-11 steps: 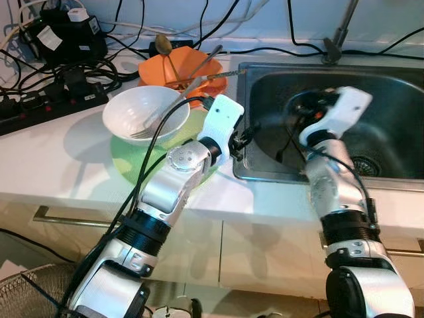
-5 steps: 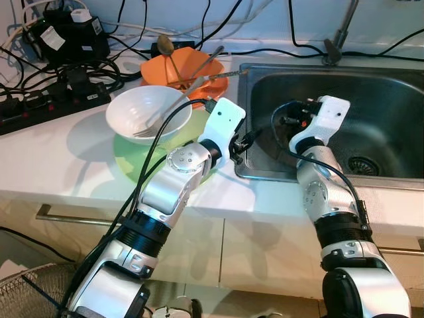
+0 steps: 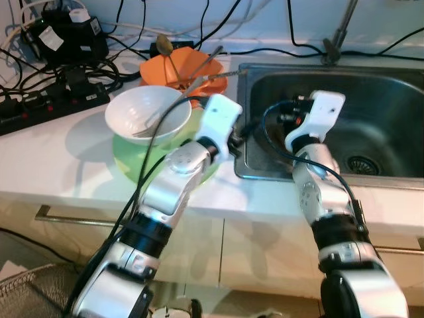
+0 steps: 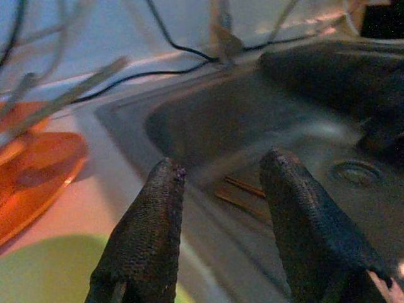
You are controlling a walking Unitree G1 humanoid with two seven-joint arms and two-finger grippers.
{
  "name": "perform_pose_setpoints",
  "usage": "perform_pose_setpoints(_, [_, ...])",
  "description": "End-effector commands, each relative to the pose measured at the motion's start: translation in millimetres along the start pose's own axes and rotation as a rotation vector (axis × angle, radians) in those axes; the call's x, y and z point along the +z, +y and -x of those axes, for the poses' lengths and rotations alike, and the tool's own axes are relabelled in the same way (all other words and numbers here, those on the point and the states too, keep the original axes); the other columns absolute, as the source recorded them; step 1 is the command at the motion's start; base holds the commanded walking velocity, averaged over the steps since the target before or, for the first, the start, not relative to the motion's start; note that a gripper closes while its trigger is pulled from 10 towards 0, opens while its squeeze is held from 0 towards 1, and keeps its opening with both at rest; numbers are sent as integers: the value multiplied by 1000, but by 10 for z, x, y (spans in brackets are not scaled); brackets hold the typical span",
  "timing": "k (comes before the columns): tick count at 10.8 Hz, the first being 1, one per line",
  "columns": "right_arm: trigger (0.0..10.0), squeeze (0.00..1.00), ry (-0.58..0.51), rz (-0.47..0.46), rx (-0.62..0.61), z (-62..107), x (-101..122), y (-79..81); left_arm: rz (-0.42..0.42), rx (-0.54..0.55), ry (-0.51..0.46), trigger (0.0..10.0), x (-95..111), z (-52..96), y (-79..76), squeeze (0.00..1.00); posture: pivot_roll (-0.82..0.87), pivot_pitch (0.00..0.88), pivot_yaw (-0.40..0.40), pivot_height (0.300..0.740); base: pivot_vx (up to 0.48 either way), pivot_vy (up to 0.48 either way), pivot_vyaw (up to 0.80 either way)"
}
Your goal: Kitchen organization
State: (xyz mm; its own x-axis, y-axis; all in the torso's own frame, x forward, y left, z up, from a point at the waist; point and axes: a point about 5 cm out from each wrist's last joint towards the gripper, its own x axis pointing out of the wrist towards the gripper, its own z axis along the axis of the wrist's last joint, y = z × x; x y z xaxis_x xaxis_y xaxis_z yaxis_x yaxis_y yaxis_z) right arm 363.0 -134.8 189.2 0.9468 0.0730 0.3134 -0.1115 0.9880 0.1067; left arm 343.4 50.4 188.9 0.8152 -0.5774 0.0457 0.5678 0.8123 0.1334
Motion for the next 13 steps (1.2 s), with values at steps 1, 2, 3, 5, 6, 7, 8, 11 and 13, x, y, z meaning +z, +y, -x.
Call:
perform_pose_setpoints(1, [10000, 0, -66, 19, 16, 48, 83, 60, -1, 46, -21, 10000, -35, 38, 62, 0, 28, 69, 38, 740, 0, 0, 0])
perform_pose_setpoints(2, [10000, 0, -96, 60, 30, 100, 111, 95, -16, 67, -42, 10000, -51, 69, 85, 0, 26, 69, 39, 740, 0, 0, 0])
perform_pose_setpoints(3, [10000, 0, -132, 81, 19, 210, 111, 126, -15, 111, -101, 10000, -44, 134, 126, 0, 23, 73, 38, 740, 0, 0, 0])
perform_pose_setpoints(5, [10000, 0, -150, 70, -2, 312, 94, 131, -46, 134, -161, 10000, -1, 175, 148, 0, 28, 77, 36, 740, 0, 0, 0])
perform_pose_setpoints(6, [10000, 0, -158, 80, 4, 424, 61, 162, -59, 142, -200, 10000, 45, 196, 149, 0, 28, 78, 36, 740, 0, 0, 0])
perform_pose_setpoints(7, [10000, 0, -148, 90, 9, 486, 20, 179, -77, 146, -217, 10000, 85, 210, 155, 0, 26, 79, 38, 740, 0, 0, 0])
perform_pose_setpoints(8, [10000, 0, -145, 91, 10, 513, 5, 184, -83, 156, -237, 10000, 129, 219, 172, 0, 24, 80, 40, 740, 0, 0, 0])
perform_pose_setpoints(11, [10000, 0, -98, 106, 5, 586, -100, 196, -203, 230, -238, 10000, 495, 156, 469, 0, 32, 76, 44, 740, 0, 0, 0])
perform_pose_setpoints(13, [10000, 0, -88, 94, 6, 599, -129, 232, -259, 232, -155, 10000, 664, 217, 898, 0, 40, 67, 52, 740, 0, 0, 0])
